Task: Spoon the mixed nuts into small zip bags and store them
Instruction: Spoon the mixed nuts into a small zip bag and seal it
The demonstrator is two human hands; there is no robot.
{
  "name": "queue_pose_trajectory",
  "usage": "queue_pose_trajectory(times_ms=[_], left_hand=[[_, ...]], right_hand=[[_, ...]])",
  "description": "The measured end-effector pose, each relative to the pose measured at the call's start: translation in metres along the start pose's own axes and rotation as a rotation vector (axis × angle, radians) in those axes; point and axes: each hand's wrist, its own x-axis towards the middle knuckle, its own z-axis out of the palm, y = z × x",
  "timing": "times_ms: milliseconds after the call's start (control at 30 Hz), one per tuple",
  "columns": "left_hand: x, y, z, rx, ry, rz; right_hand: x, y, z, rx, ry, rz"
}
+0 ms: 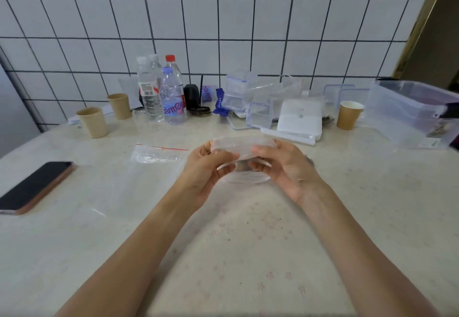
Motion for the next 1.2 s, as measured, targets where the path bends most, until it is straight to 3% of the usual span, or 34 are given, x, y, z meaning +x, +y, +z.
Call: queue_pose_trajectory(times_ms=[233, 533, 733, 967, 1200], left_hand=[[0.001, -0.009, 0.001, 0.171, 0.269, 0.088], [0.008, -0.010, -0.013, 0.441, 0.478, 0.244], [0.006, -0.007, -0.011, 0.182, 0.325, 0.128], [0.010, -0.001, -0.014, -0.230, 0.118, -0.031], [0.012, -0.001, -0.011, -0.308, -0.101, -0.161]], right_hand=[[0.013, 0.019, -0.003, -0.176, 0.359, -0.022], [0.010, 0.018, -0.006, -0.315, 0.484, -0.082], [0.007, 0.012, -0.010, -0.173, 0.469, -0.021], [0.004, 0.000, -0.008, 0.384, 0.273, 0.146], [0.003, -0.006, -0.002, 0.348, 0.095, 0.190]])
